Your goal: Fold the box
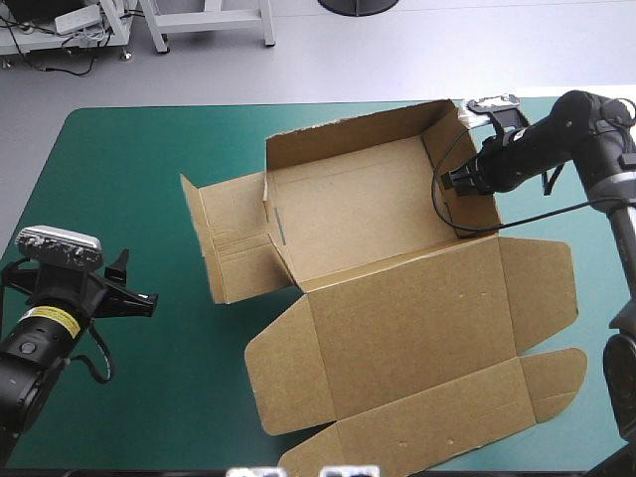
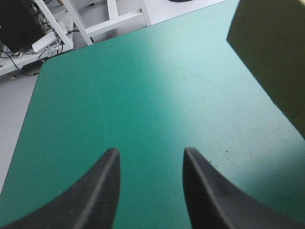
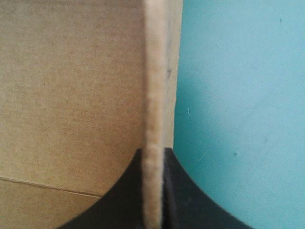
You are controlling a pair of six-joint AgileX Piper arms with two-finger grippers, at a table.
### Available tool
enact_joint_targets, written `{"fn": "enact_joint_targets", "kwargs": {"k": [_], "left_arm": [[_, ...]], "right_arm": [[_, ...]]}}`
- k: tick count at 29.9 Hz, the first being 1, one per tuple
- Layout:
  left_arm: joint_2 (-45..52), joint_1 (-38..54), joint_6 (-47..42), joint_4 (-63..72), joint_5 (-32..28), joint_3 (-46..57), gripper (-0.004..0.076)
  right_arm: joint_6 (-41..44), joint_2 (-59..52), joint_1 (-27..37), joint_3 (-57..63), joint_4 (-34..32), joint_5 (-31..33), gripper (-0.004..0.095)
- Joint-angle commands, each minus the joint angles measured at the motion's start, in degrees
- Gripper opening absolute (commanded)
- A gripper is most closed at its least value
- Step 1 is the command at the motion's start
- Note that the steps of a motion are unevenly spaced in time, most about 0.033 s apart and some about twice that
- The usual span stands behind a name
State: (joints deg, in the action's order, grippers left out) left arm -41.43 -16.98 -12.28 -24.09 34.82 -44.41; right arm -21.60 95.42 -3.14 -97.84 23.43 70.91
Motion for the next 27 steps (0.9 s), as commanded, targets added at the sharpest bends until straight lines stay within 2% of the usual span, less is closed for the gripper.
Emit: {"fn": "enact_joint_targets", "kwargs": {"k": [1, 8, 11, 13, 15, 20, 22, 27], "left_arm": [[-2.6, -0.3, -2.7, -0.3, -6.0, -1.7, 0.0309], [-10.8, 2.8, -3.4, 3.7, -10.5, -1.7, 0.0309], [-13.5, 6.9, -0.2, 9.9, -12.2, -1.7, 0.0309], [-15.0, 9.5, 6.9, 17.7, -13.0, -1.7, 0.0309], [-17.1, 12.1, 17.9, 29.4, -12.3, -2.1, 0.0309], [-21.9, 17.7, 48.5, 63.6, -5.4, -3.1, 0.0309], [-22.6, 20.1, 56.6, 73.2, -2.2, -3.5, 0.0309], [-24.8, 27.7, 66.5, 88.4, 9.7, -4.8, 0.0309]], "right_arm": [[-1.1, -5.2, 1.1, -1.9, 4.1, 0.8, -0.0025], [-1.4, -8.5, 1.1, -1.9, 4.8, 0.8, -0.0025], [-1.4, -9.2, 1.1, -1.9, 4.8, 0.8, -0.0025], [-1.7, -9.2, 1.1, -1.9, 5.5, 0.8, -0.0025], [-1.9, -9.2, 1.1, -1.9, 6.1, 0.8, -0.0025], [-1.9, -9.2, 1.1, -1.9, 6.1, 0.8, -0.0025], [-1.9, -9.2, 1.1, -1.9, 6.1, 0.8, -0.0025], [-2.3, -9.2, 1.1, -1.9, 6.0, 0.8, -0.0025]]}}
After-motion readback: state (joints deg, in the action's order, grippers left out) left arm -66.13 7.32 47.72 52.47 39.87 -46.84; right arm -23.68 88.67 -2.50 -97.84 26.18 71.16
